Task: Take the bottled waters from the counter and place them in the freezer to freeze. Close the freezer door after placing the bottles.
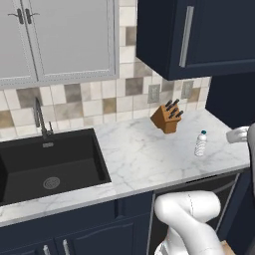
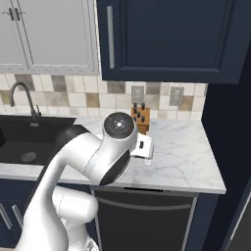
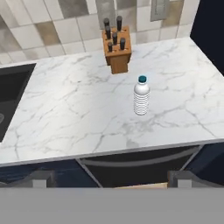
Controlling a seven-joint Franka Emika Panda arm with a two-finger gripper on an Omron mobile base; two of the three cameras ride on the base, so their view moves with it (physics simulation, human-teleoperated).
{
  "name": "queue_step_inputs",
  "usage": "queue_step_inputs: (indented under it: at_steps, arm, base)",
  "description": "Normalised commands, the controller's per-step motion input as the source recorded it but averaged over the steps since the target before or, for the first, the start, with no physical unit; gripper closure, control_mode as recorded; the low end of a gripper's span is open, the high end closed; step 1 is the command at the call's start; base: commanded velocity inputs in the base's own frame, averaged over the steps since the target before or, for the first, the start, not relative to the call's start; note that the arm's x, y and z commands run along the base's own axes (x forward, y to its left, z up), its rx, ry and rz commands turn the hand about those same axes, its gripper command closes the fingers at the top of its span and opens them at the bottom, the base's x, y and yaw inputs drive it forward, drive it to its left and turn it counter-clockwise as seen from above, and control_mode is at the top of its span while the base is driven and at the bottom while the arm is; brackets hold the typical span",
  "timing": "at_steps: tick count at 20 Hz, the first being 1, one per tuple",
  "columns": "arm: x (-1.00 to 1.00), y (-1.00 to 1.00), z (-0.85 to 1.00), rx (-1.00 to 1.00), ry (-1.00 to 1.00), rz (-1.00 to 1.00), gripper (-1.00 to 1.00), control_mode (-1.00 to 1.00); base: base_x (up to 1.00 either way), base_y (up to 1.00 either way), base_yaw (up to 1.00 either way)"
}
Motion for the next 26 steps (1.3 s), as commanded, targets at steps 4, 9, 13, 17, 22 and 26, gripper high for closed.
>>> queue_step_inputs:
  at_steps: [4,9,13,17,22,26]
  arm:
    - [0.13,-0.3,-0.5,0.0,-0.46,0.0,-1.0,-1.0]
    - [0.14,-0.18,-0.54,0.0,-0.47,0.0,-1.0,-1.0]
    - [0.25,-0.05,-0.44,0.04,-0.16,0.0,-1.0,-1.0]
    - [0.25,-0.05,-0.31,0.0,-0.09,0.0,-1.0,-1.0]
    - [0.31,-0.07,-0.27,0.0,-0.12,0.02,-1.0,-1.0]
    - [0.25,-0.01,-0.36,-0.01,-0.12,0.01,-1.0,-1.0]
  base:
    - [0.0,0.0,0.0]
    - [0.0,0.0,0.0]
    - [0.0,0.0,0.0]
    - [0.0,0.0,0.0]
    - [0.0,0.0,0.0]
    - [0.0,0.0,0.0]
